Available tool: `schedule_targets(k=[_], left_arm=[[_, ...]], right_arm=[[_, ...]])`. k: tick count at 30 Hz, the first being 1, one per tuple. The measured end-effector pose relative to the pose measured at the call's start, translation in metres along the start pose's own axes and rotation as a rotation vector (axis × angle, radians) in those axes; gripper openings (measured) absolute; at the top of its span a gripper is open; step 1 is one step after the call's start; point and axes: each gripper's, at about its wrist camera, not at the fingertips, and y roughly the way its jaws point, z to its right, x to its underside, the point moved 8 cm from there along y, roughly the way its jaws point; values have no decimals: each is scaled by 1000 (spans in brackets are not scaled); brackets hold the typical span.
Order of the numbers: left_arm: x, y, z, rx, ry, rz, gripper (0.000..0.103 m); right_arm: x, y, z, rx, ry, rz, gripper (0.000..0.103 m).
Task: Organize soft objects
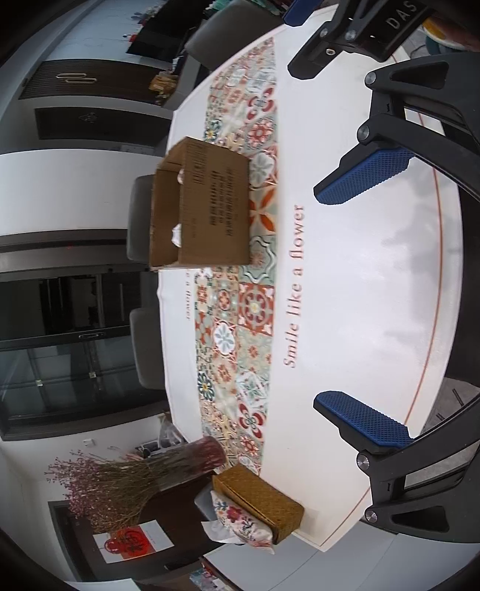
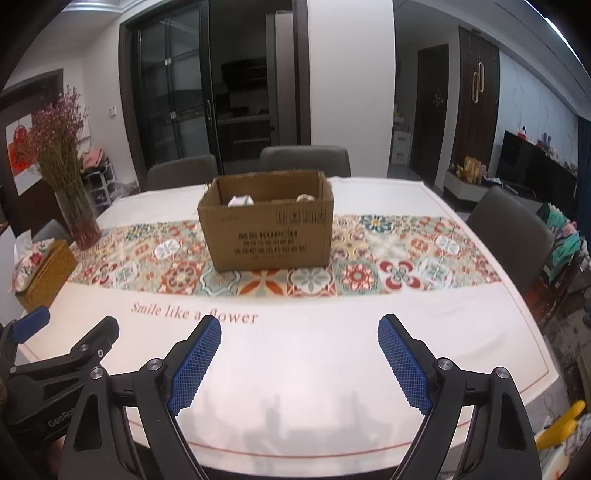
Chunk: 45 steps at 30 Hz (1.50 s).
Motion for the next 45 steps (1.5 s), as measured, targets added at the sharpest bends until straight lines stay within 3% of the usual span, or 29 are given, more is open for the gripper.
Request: schedule_targets(k=[7, 15, 45], left_arm=[[4, -5, 0, -13, 9, 13, 103], [4, -13, 1, -1, 10, 33, 103], [3, -16, 2, 1, 14, 45, 103]], right_arm=[[13, 4, 4, 5, 13, -40, 88], [11, -10, 11, 27, 28, 17, 88], [10, -10, 11, 27, 35, 19, 88]])
